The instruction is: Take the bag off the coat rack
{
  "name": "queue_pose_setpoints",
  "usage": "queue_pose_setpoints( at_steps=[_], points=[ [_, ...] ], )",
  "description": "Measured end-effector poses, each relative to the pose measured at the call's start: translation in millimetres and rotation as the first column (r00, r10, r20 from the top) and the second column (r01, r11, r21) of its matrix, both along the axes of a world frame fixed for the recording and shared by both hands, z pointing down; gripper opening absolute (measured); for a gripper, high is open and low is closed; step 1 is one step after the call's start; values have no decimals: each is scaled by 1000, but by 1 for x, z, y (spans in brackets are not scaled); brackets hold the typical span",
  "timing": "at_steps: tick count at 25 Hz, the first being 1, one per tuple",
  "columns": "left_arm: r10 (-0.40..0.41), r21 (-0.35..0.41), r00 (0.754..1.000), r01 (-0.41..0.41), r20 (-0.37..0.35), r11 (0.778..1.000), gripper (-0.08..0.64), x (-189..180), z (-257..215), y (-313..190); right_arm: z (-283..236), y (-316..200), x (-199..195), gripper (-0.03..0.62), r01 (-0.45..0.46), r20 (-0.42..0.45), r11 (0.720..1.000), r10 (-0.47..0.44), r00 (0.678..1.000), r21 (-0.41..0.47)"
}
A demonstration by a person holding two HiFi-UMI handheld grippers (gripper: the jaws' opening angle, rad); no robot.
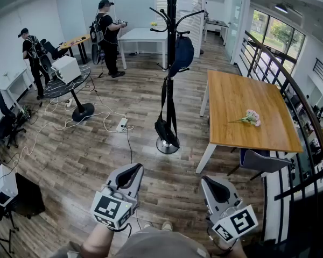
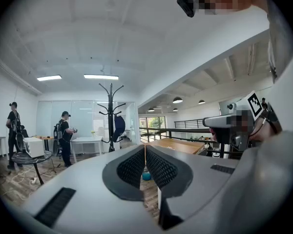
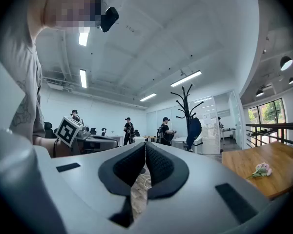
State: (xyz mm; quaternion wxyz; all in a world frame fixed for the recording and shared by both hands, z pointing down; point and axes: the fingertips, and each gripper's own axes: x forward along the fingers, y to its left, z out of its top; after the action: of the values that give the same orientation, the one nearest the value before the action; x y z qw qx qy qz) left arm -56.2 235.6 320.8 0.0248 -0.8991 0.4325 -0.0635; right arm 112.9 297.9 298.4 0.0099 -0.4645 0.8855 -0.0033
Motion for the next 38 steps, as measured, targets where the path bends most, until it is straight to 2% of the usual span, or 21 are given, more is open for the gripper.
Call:
queue_pose_setpoints(
  at_steps=[4,10,12,14,15,16,17,18,19,29,35,38],
  points=[
    [-8,-17,1000,8,-17,1000,21,6,-1,2,-2,-4,1,32,-1,19,1000,0,1000,4],
    [-6,1,1000,6,-13,1000,22,8,-2,-3,-2,-10,9,32,-16,42,1000,16,999,2],
    [-7,-1,1000,7,-27,1000,23,10,-3,-3,-3,-12,16,34,-36,66,999,35,997,9],
    [-32,20,999,32,1,999,23,10,-2,-7,-4,-15,25,35,-75,93,997,73,993,18],
    [-47,35,999,47,13,998,33,10,-3,-8,-5,-17,30,55,-92,103,996,89,991,20],
    [-58,47,998,58,10,997,92,10,-5,-10,-5,-19,34,136,-105,109,994,103,989,20],
    [-64,54,998,64,1,996,196,10,-7,-11,-5,-21,37,220,-115,111,993,113,987,20],
    [-66,61,998,66,-1,996,225,9,-9,-13,-4,-23,39,239,-122,106,992,119,987,20],
    [-67,67,998,66,5,996,225,8,-10,-16,-3,-25,40,247,-124,98,992,122,988,19],
    [-80,19,997,80,21,997,225,4,14,-50,24,-59,37,247,-98,48,995,100,994,-34],
    [-86,-29,996,86,1,996,225,8,30,-89,42,-110,37,247,-104,36,992,107,994,-76],
    [-92,-28,996,92,17,995,225,1,37,-120,48,-144,33,247,-101,25,992,103,994,-81]
  ],
)
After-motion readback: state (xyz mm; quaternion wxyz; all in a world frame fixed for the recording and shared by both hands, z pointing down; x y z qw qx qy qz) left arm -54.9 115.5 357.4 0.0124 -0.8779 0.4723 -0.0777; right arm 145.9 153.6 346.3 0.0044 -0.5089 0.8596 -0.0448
